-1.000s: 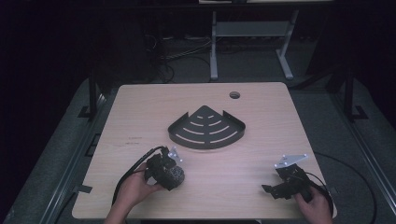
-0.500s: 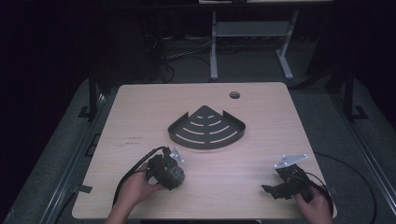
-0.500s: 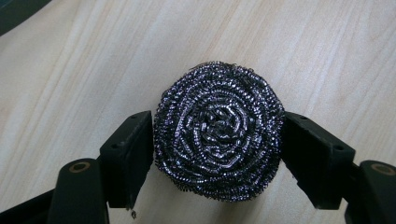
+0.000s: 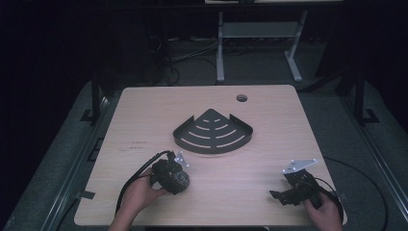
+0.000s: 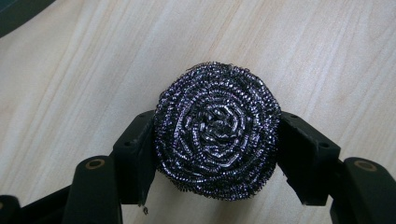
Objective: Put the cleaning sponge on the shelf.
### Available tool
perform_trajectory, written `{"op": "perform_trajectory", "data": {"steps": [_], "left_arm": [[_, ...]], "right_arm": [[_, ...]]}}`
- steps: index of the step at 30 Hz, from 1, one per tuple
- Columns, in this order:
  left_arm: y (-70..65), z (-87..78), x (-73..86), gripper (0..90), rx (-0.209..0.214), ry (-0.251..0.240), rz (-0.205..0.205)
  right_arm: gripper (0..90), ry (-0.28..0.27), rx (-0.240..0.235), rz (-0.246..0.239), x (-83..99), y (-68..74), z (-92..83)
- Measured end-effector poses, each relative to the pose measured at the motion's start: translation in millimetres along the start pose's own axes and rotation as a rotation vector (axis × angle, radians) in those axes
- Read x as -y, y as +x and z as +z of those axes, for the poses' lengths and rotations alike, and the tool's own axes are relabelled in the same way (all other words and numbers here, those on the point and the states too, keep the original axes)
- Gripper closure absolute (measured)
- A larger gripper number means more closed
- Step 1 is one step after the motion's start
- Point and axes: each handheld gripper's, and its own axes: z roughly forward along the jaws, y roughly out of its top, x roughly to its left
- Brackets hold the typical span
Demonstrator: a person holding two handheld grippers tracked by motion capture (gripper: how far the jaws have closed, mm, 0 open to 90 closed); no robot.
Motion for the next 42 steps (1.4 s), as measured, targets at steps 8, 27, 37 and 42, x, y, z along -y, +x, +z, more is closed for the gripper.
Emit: {"op": "perform_trajectory", "data": {"steps": [8,27,37,42], "left_arm": [[0.8,-1.2,0.0,34.7,-0.003,-0.002,-0.009],[0.4,-9.9,-9.0,34.8,-0.010,-0.018,0.006],[2.8,-16.9,-15.4,34.9,-0.002,-0.030,0.007],[4.2,-17.6,-19.9,34.9,-0.002,-0.026,0.013]], "right_arm": [[14.3,-0.001,-0.004,0.001,-0.1,0.5,1.0],[14.3,-0.001,-0.007,-0.002,-0.9,0.4,2.4],[14.4,0.002,-0.008,-0.007,-1.8,1.6,3.5],[14.4,-0.001,-0.009,-0.004,-1.5,0.9,3.1]]}}
